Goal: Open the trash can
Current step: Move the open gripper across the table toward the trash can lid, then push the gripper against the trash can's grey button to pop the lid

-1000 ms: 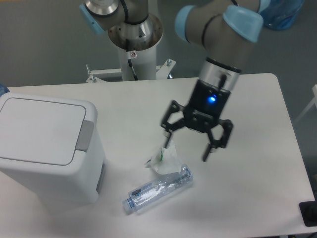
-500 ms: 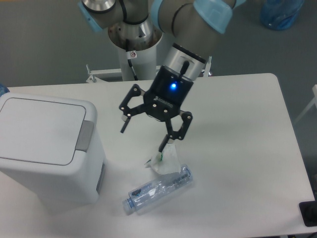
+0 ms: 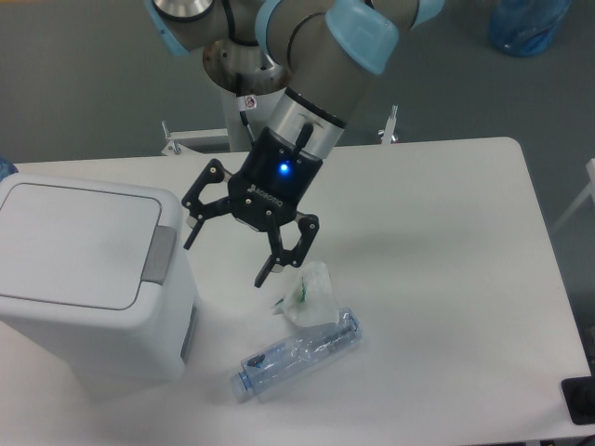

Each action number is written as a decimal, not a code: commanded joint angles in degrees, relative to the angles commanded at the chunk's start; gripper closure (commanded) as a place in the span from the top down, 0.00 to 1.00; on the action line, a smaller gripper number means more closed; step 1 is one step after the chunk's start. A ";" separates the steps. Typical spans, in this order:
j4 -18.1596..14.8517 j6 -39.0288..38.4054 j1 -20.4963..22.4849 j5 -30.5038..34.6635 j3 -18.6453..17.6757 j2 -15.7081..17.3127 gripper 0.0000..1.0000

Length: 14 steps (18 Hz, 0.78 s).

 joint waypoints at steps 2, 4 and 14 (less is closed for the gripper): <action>0.18 0.00 -0.26 0.00 -0.80 0.09 1.00; 0.27 0.00 -0.79 0.87 -0.80 0.00 1.00; 1.23 0.00 -1.94 2.64 -0.89 -1.14 1.00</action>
